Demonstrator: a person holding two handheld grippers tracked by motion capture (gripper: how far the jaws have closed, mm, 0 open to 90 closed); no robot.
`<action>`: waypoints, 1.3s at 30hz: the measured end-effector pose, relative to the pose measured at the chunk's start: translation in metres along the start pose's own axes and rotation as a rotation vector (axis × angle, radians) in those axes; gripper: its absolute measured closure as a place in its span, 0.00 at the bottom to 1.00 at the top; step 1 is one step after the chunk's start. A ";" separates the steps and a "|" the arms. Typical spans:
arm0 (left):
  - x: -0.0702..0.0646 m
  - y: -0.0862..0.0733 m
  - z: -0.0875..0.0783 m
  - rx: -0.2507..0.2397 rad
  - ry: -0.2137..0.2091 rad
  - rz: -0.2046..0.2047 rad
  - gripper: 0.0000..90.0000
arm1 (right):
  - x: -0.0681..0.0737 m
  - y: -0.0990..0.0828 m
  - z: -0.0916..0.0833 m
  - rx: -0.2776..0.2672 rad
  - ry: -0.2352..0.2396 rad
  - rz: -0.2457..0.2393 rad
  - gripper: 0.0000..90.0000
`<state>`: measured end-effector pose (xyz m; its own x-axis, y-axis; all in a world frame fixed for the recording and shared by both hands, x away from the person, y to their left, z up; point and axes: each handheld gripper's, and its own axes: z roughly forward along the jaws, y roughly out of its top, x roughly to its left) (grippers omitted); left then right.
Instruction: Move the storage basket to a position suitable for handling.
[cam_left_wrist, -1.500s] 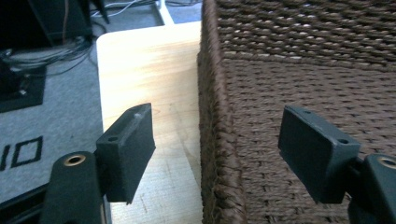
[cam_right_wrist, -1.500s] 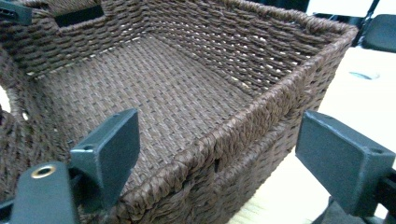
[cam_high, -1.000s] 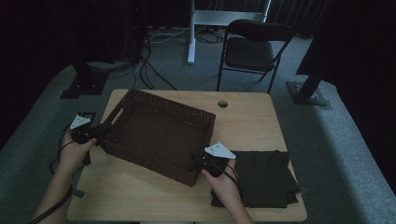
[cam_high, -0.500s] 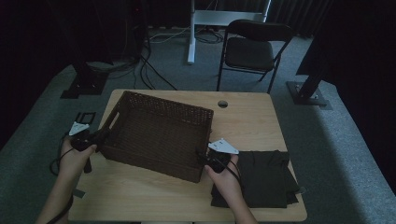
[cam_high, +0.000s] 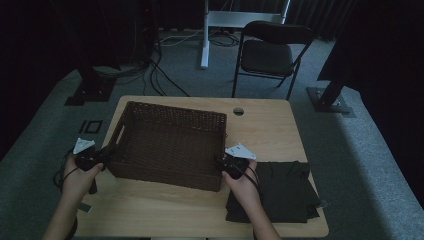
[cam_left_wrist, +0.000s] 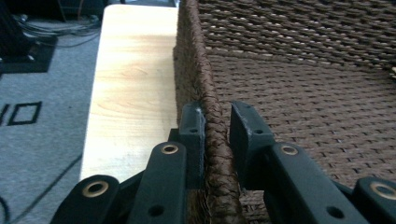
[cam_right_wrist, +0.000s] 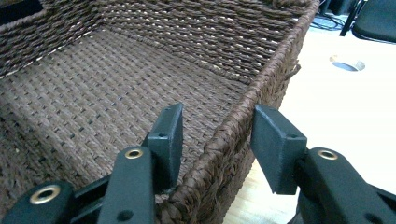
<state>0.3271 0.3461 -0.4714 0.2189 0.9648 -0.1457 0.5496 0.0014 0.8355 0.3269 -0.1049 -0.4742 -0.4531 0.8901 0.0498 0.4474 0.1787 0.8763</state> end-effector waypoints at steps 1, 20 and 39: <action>-0.003 -0.001 -0.002 0.004 0.012 -0.004 0.84 | -0.002 0.002 0.002 0.006 0.003 -0.004 0.61; -0.018 -0.012 -0.021 0.041 0.034 -0.005 0.87 | -0.015 0.005 0.004 0.026 0.018 -0.022 0.70; -0.012 -0.012 -0.022 0.026 0.049 -0.007 0.87 | -0.007 0.008 0.010 0.032 0.012 -0.026 0.72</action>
<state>0.3002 0.3407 -0.4680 0.1757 0.9765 -0.1251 0.5722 0.0021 0.8201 0.3414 -0.1054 -0.4720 -0.4740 0.8799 0.0330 0.4593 0.2151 0.8618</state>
